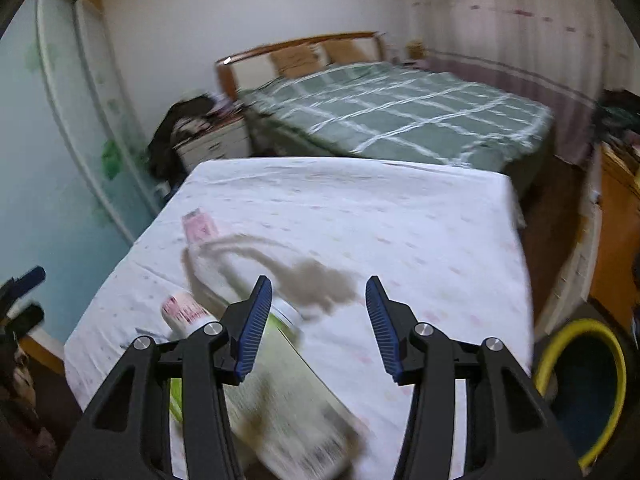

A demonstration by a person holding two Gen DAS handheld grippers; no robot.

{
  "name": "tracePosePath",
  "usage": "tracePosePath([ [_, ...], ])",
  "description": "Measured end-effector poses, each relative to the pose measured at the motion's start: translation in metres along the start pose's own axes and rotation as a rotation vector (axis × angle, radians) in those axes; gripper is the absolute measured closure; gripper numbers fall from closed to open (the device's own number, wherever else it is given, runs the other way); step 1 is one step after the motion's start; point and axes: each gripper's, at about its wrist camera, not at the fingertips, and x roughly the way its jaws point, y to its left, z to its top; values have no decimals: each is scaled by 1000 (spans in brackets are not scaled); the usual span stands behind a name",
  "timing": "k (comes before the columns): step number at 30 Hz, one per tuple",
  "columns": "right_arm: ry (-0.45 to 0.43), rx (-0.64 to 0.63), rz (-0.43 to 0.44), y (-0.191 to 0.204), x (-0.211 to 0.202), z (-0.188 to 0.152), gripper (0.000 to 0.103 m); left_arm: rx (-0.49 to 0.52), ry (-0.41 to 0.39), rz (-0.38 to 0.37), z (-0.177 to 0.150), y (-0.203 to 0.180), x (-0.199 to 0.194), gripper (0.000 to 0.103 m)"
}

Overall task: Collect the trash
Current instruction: 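Grasp the white tissue on the table with the right gripper and lift it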

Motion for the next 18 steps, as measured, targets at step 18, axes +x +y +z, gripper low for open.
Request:
tracePosePath([
  [18,341,18,117,16,117,33,94,-15,35,-26,2,2,28,5],
])
